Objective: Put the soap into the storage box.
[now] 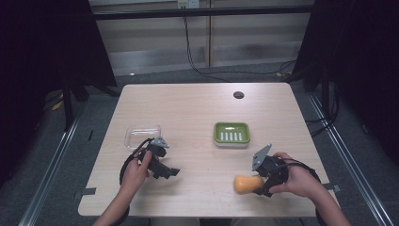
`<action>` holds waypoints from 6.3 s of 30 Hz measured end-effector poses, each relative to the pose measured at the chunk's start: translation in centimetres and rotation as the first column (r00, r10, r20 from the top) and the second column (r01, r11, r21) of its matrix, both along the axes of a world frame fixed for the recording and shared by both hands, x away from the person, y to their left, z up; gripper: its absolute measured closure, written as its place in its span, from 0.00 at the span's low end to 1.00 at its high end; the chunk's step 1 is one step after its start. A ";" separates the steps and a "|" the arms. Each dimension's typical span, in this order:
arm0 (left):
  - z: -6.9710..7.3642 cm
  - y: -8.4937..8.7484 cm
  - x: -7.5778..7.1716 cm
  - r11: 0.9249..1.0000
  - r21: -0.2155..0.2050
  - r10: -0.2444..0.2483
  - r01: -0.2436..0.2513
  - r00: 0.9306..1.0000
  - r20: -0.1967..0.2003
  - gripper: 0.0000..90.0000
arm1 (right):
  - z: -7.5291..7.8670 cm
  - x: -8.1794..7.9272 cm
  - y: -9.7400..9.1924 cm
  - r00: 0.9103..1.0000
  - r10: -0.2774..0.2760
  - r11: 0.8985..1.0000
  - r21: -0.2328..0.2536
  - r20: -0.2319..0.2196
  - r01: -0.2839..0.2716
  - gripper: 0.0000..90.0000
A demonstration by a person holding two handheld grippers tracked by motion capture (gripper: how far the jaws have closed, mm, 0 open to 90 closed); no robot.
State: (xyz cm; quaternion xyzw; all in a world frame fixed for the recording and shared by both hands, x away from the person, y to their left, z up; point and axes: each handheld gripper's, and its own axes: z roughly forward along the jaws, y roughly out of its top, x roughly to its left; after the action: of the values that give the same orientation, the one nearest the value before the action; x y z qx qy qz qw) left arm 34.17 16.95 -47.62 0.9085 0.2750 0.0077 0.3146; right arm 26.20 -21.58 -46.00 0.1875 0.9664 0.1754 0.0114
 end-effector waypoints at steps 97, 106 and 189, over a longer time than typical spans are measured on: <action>-0.1 0.5 -0.1 1.000 0.006 0.024 -0.024 1.000 0.008 0.04 | -0.9 -0.1 3.9 0.997 0.068 0.992 -0.105 -0.034 -0.071 0.51; 0.0 0.5 -0.1 1.000 0.011 0.017 -0.018 1.000 0.008 0.04 | -0.8 0.1 4.0 0.997 0.073 0.991 -0.114 -0.034 -0.076 0.55; 0.0 0.7 0.0 1.000 0.010 0.018 -0.018 1.000 0.009 0.04 | 3.2 4.5 4.4 0.990 -0.029 0.993 -0.114 -0.136 0.014 0.56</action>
State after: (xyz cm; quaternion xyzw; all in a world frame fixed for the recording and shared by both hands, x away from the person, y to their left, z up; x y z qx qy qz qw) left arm 34.15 17.68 -47.61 0.9075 0.2818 0.0158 0.3111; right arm 30.65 -17.16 -42.84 0.2085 0.9712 0.1072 -0.0426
